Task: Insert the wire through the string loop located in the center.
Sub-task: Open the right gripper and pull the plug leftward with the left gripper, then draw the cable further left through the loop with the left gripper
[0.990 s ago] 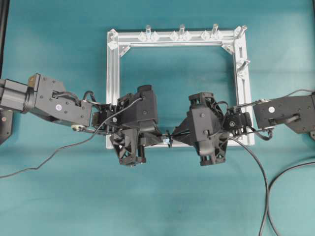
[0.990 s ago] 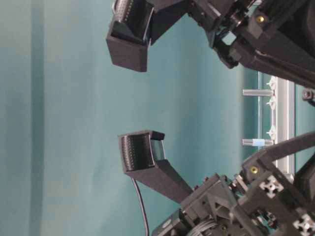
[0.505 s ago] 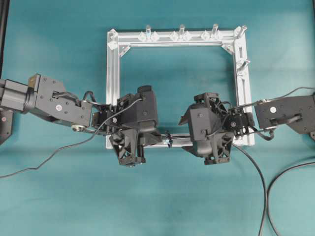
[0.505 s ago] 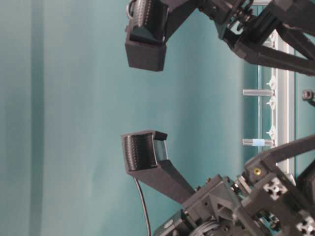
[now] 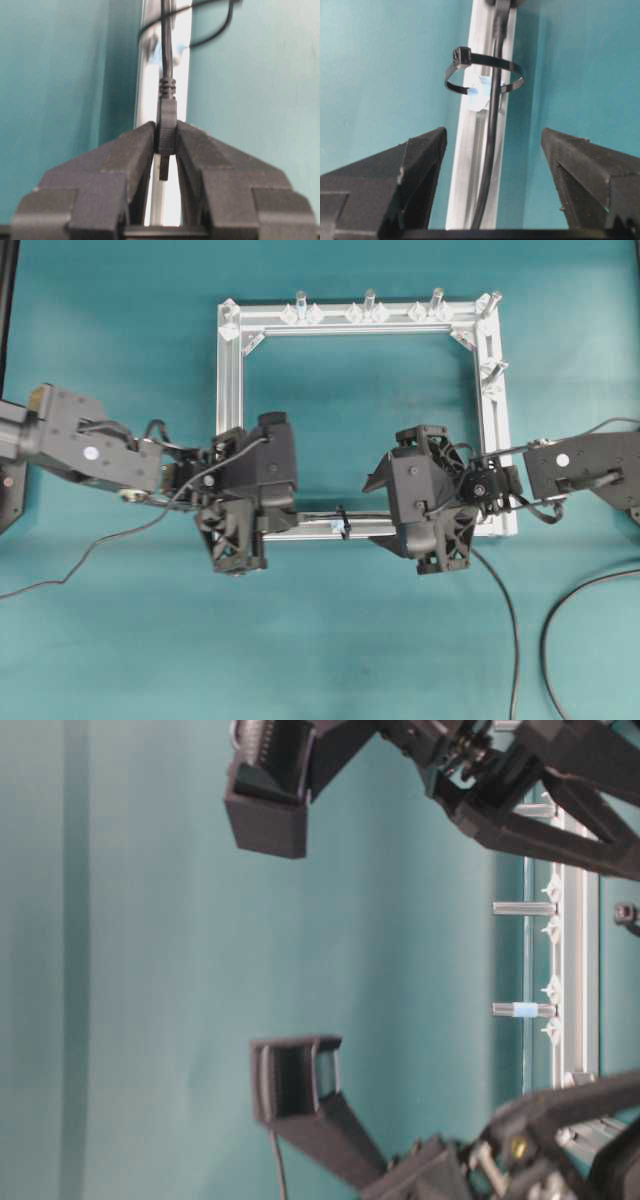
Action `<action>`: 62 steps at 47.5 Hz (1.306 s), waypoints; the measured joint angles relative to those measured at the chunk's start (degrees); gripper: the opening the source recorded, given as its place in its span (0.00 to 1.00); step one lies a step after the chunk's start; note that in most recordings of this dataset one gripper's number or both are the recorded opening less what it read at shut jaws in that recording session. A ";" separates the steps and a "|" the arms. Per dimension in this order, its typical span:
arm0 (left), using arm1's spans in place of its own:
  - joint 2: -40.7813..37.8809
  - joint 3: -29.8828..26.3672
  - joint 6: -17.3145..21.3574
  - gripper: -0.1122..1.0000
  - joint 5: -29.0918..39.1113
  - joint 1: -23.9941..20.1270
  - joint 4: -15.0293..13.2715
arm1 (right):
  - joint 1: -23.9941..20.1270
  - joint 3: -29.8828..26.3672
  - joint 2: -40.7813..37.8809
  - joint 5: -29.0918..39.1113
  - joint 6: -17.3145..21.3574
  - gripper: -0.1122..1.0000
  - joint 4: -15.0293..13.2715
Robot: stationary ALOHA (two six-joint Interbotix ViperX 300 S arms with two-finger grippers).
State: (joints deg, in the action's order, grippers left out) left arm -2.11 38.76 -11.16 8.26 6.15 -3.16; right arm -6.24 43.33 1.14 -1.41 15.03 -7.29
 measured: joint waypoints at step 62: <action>19.51 18.63 -9.05 0.25 5.80 2.29 -0.18 | 0.00 1.41 2.46 0.26 -0.18 0.80 -0.09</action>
State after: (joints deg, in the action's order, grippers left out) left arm 17.40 57.39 -20.21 14.06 8.44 -3.34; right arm -6.24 44.74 3.60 -1.14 14.85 -7.38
